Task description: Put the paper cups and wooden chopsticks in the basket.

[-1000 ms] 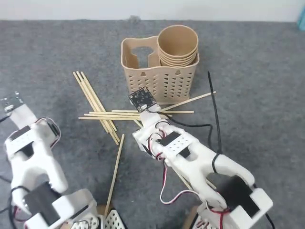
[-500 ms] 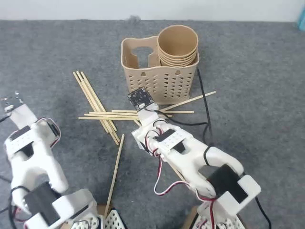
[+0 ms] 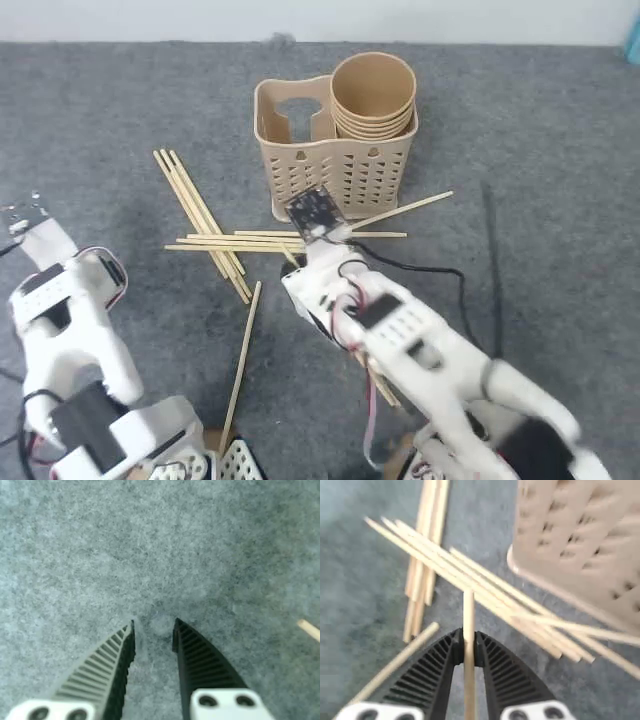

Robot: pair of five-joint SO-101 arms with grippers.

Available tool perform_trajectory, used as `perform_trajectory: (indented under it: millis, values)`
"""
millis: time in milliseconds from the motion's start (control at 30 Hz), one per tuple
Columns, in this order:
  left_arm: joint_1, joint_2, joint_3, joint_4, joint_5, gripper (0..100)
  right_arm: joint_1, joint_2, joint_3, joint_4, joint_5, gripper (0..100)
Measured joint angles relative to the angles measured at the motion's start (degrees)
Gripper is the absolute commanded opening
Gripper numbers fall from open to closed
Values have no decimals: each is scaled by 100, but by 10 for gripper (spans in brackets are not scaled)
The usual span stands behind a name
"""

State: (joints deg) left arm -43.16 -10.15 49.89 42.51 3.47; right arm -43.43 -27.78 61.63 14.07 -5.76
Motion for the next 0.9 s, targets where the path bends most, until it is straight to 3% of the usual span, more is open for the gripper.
perform_trajectory:
  millis: [267, 400, 633, 800, 900]
  values:
    - [0, 0, 0, 0, -53, 124, 0, -3622, 299, 0, 0, 9]
    - [0, 0, 0, 0, -53, 124, -9, -4492, -62, 0, 0, 9]
    - [0, 0, 0, 0, -53, 124, 18, -4079, -897, -853, 35, 8]
    - [0, 0, 0, 0, -53, 124, 237, -2998, -1793, -1591, 853, 8]
    - [0, 0, 0, 0, -53, 124, 466, -2251, -2426, -1705, 897, 8]
